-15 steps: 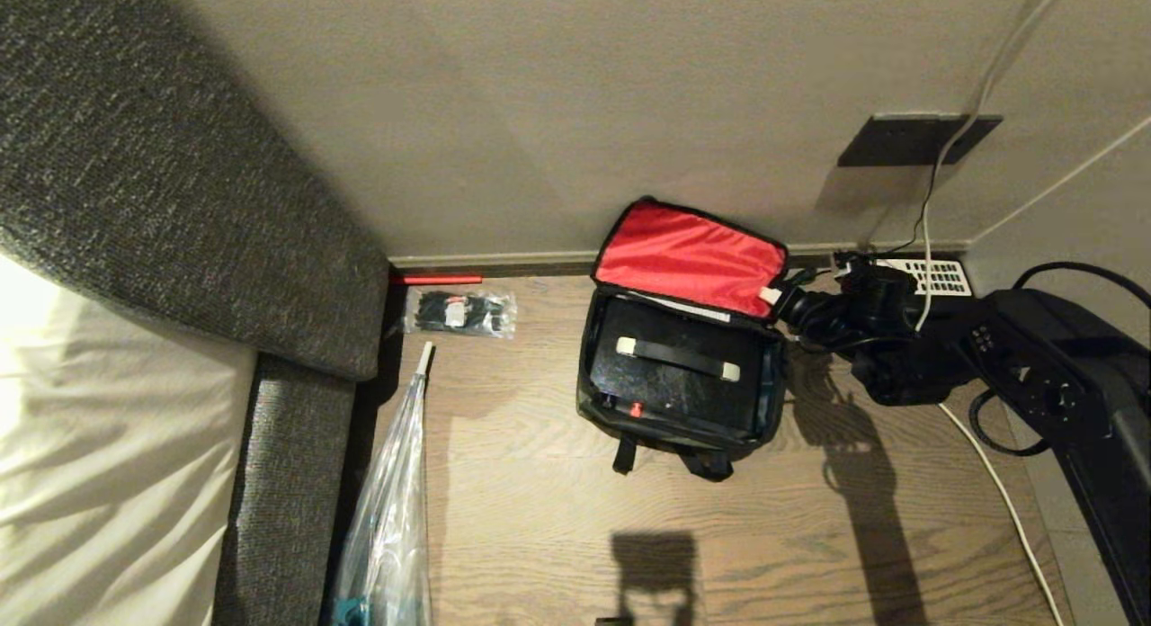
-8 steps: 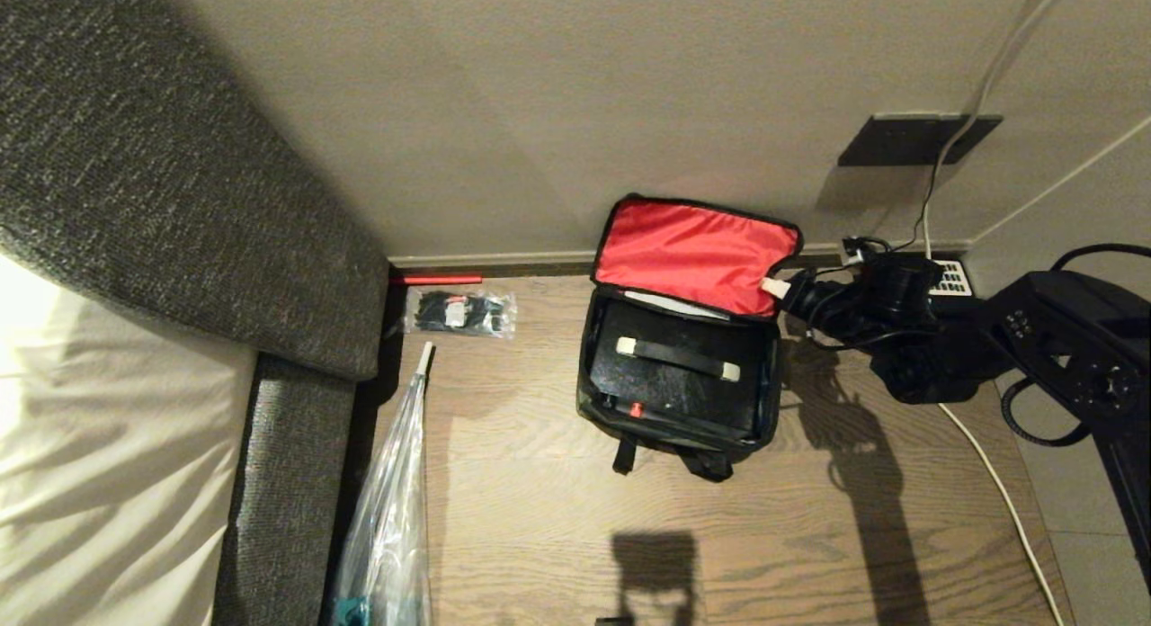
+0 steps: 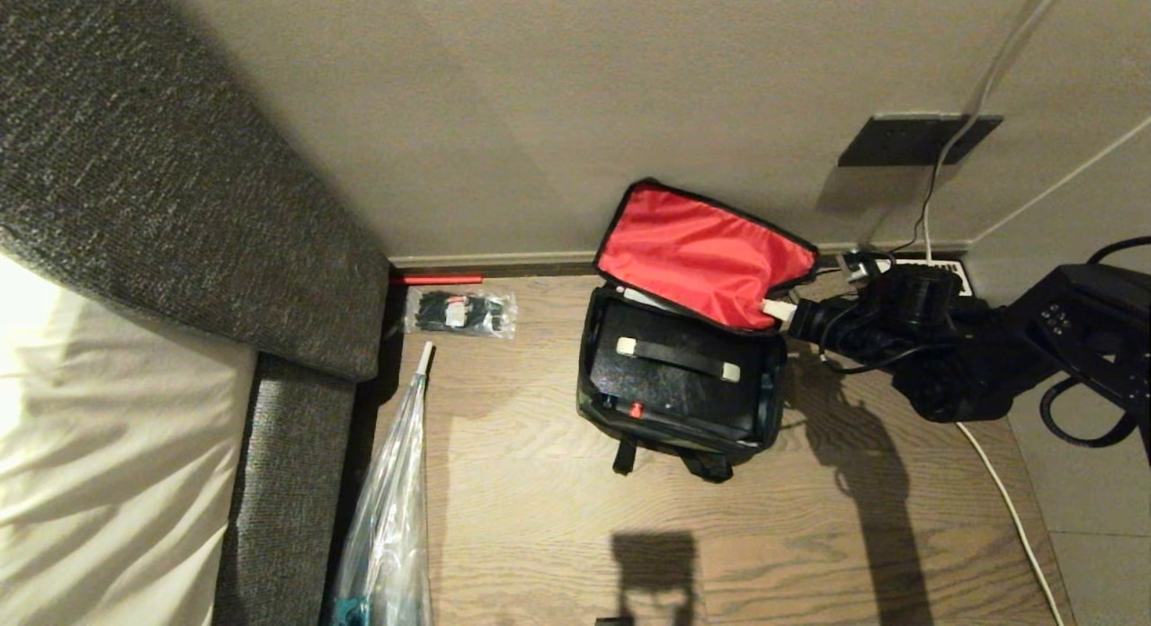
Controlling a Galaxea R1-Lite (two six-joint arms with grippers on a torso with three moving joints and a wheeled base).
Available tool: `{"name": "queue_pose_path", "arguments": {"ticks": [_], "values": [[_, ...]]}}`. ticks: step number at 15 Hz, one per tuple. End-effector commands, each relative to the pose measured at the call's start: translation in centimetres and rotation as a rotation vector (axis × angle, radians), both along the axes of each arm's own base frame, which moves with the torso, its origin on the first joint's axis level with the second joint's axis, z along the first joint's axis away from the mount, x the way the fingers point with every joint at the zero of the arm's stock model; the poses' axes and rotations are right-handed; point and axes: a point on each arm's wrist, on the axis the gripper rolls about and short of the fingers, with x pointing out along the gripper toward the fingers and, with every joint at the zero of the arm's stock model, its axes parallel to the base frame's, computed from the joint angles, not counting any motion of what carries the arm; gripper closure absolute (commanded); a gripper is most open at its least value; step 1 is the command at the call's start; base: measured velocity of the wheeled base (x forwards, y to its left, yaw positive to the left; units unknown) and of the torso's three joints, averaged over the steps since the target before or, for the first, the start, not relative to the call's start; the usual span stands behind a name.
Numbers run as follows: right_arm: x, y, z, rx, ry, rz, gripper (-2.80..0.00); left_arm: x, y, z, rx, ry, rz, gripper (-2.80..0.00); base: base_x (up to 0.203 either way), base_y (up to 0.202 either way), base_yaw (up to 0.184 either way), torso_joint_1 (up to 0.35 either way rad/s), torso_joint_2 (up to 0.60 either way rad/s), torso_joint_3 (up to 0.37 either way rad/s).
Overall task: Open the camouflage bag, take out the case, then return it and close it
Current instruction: Close the top of the storage box
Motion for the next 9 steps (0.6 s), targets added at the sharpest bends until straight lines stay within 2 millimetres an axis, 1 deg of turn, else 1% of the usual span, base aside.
{"name": "queue_pose_path", "arguments": {"ticks": [1,3,5,6,9], "values": [[-0.6,0.1,0.3,-0.021,-0.01,0.007,0.0,0.0,0.0,0.0,0.0,-0.002,0.0,0.0,0.0,0.0,0.0,0.0,0.0,0.0],[-1.0,0.1,0.1,-0.048,-0.008,0.013,0.0,0.0,0.0,0.0,0.0,-0.002,0.0,0.0,0.0,0.0,0.0,0.0,0.0,0.0],[-1.6,0.1,-0.6,-0.077,0.001,0.042,0.0,0.0,0.0,0.0,0.001,-0.001,0.0,0.0,0.0,0.0,0.0,0.0,0.0,0.0],[-1.8,0.1,-0.6,-0.081,0.0,0.067,-2.8,0.0,0.0,0.0,0.001,-0.002,0.0,0.0,0.0,0.0,0.0,0.0,0.0,0.0],[-1.8,0.2,-0.4,-0.079,-0.017,0.079,-2.8,0.0,0.0,0.0,0.0,-0.002,0.0,0.0,0.0,0.0,0.0,0.0,0.0,0.0]]}}
